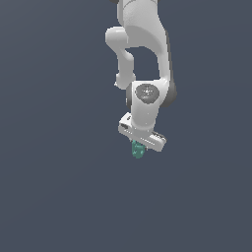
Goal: Pick up the object and move it to a goal position.
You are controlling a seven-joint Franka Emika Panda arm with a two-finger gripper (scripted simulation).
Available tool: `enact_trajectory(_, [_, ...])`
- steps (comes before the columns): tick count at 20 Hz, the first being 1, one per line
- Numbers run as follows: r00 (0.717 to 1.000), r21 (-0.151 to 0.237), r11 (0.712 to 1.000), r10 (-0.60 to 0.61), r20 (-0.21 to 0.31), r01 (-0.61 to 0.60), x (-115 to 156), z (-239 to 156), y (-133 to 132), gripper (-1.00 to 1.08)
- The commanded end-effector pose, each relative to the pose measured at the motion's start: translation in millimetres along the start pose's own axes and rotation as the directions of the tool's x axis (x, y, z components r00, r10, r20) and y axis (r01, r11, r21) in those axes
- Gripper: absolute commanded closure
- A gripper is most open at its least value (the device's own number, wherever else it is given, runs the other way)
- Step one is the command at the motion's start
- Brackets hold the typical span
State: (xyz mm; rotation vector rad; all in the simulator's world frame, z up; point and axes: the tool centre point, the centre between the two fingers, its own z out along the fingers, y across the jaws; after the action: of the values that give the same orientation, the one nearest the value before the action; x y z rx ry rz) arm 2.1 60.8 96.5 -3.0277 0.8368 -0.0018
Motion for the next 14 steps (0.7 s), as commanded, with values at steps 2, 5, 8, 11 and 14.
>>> enact_trajectory(2, [1.0, -0.001, 1.0, 0.0, 0.001, 0.0, -0.2, 0.8, 0.3, 1.08])
enact_trajectory(5, [1.0, 0.0, 1.0, 0.0, 0.0, 0.0, 0.3, -1.3, 0.2, 1.08])
enact_trajectory(8, [1.0, 0.0, 1.0, 0.0, 0.0, 0.0, 1.7, -8.2, 0.9, 1.08])
enact_trajectory(11, [1.0, 0.0, 1.0, 0.0, 0.0, 0.0, 4.2, -21.0, 2.2, 1.08])
enact_trajectory(14, [1.0, 0.0, 1.0, 0.0, 0.0, 0.0, 7.8, -39.2, 4.0, 1.08])
